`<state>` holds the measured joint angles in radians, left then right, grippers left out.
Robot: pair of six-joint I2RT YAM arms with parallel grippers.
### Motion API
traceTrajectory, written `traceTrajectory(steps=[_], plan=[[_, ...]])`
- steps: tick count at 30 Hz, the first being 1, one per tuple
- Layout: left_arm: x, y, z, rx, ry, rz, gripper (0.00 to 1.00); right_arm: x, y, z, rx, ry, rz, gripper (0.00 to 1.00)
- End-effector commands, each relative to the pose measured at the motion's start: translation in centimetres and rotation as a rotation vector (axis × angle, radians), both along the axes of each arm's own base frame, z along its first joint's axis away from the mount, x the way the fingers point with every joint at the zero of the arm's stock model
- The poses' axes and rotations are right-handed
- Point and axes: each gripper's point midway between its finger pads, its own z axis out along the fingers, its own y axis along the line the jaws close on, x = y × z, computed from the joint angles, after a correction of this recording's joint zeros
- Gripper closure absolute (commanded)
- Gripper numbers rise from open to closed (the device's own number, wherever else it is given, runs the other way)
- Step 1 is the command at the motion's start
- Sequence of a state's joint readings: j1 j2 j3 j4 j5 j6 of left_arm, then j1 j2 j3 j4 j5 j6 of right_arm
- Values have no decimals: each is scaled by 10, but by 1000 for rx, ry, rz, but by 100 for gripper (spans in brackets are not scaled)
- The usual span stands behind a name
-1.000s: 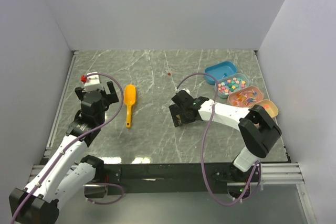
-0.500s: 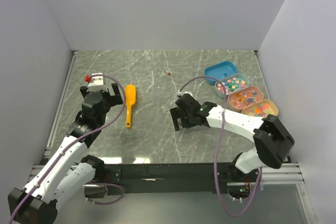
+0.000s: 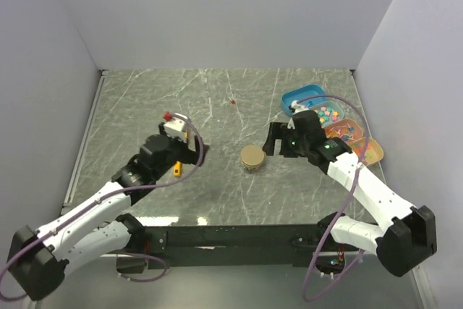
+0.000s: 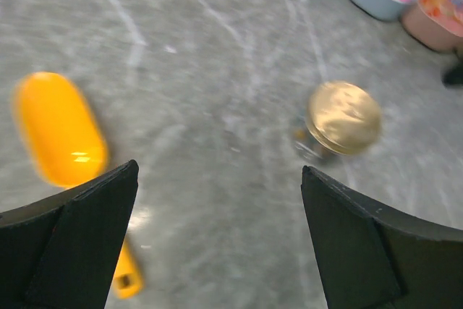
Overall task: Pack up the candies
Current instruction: Screw the bottle lid onto the packing bottle.
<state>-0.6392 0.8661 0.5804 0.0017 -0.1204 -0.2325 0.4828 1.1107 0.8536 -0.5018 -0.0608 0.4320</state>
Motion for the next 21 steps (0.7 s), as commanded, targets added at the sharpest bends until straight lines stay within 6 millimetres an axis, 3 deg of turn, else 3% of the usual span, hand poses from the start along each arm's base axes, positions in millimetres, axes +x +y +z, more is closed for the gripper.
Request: traceTrajectory(steps=[1, 2, 3, 4, 8, 13, 15, 18, 19, 21], plan=[[-12, -33, -9, -86, 42, -2, 1, 5, 2, 24, 90, -66, 41, 0], [-27, -54, -18, -92, 73, -43, 1, 6, 1, 28, 96, -79, 43, 0], [-31, -63, -16, -109, 58, -46, 0, 6, 0, 30, 98, -88, 46, 0], [-29, -60, -22, -94, 46, 19, 1, 6, -2, 35, 106, -105, 44, 0], [-45, -83, -32, -152, 88, 31, 0, -5, 2, 37, 157, -134, 69, 0], [-55, -91, -66, -246, 146, 30, 1, -11, 3, 37, 183, -131, 72, 0], [-56, -100, -60, -307, 116, -13, 1, -9, 5, 43, 190, -139, 76, 0], [-52, -101, -76, -261, 66, -34, 1, 3, 3, 45, 173, -141, 38, 0], [-51, -105, -78, -232, 54, -47, 1, 8, 3, 39, 161, -112, 28, 0], [-50, -115, -96, -123, 34, -109, 1, 16, 7, 44, 159, -107, 33, 0]])
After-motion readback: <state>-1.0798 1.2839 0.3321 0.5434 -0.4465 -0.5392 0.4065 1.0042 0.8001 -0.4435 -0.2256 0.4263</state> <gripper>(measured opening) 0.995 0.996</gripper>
